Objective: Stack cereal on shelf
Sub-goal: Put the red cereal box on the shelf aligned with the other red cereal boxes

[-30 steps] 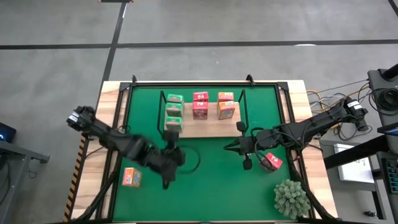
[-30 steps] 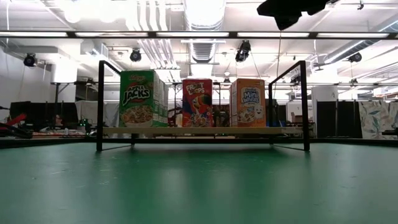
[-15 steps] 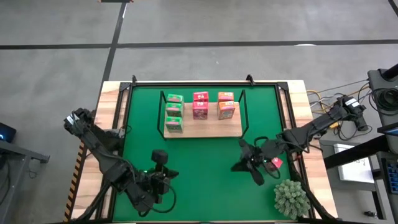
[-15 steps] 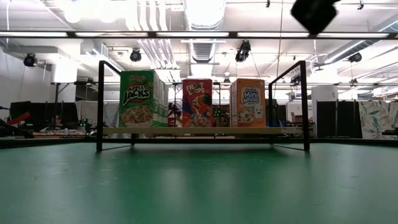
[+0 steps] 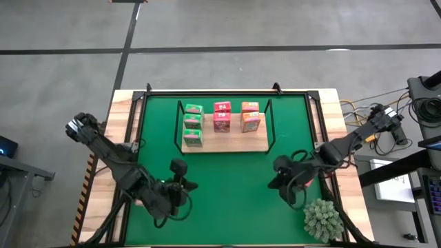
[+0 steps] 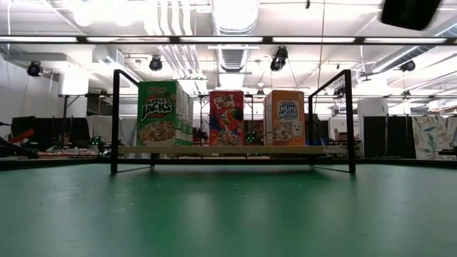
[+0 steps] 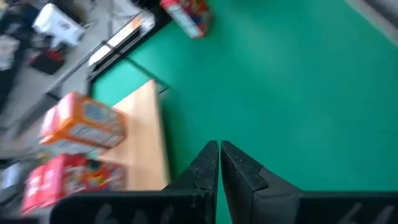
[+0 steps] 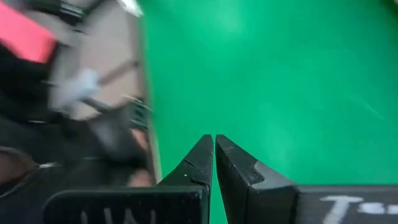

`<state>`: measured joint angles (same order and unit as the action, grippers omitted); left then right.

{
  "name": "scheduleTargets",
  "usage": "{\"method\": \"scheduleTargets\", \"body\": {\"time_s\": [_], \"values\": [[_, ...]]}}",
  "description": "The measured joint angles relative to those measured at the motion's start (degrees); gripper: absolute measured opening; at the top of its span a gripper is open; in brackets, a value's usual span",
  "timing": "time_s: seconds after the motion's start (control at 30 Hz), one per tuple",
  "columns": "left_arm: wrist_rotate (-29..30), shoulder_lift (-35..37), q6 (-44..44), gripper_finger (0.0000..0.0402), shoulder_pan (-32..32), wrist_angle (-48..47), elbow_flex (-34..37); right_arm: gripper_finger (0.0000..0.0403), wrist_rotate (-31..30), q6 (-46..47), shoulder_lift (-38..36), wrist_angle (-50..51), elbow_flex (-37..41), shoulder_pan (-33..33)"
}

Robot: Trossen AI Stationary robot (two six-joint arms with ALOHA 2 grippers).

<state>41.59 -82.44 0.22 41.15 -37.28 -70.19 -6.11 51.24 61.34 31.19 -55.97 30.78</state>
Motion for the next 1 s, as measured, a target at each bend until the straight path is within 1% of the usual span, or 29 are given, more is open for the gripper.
{"method": "scheduleTargets", "body": {"time_s": [0.07, 0.2, 0.27, 0.33, 0.47, 0.6, 0.73, 0.87, 1.0], "values": [[-3.5, 3.2, 0.9, 0.0001, -1.0, 4.1, 3.4, 0.0011, -0.2, 5.5, 0.0, 11.1, -2.9, -0.1], [-13.0, 9.9, 3.1, 0.0001, -3.5, 14.9, 10.5, 0.0011, -0.4, 17.0, 0.0, 32.1, -7.7, 0.0], [-15.0, 12.7, 4.0, 0.0001, -4.5, 20.5, 13.8, 0.0011, 0.0, 21.0, 0.0, 39.2, -9.1, 0.0], [-15.2, 15.2, 4.2, 0.0001, -5.4, 24.1, 16.2, 0.0015, 1.2, 23.0, 0.0, 43.4, -9.8, 0.0], [-15.2, 18.7, 4.2, 0.0001, -6.0, 27.2, 19.1, 0.0045, 5.1, 23.3, 0.3, 46.0, -9.8, 0.0], [-15.2, 20.3, 4.1, 0.0001, -6.0, 28.2, 19.6, 0.0101, 8.8, 22.5, 1.8, 47.1, -7.7, 0.2], [-15.2, 20.4, 5.3, 0.0001, -6.0, 28.4, 19.6, 0.0168, 9.8, 20.6, 3.8, 48.1, -5.3, 0.6], [-15.2, 20.4, 5.9, 0.0001, -6.0, 28.9, 19.6, 0.0231, 9.7, 18.6, 5.9, 47.9, -4.8, 0.6], [-15.2, 20.4, 5.9, 0.0001, -6.0, 29.1, 19.6, 0.0276, 10.5, 17.9, 6.6, 47.8, -4.8, 0.6]]}}
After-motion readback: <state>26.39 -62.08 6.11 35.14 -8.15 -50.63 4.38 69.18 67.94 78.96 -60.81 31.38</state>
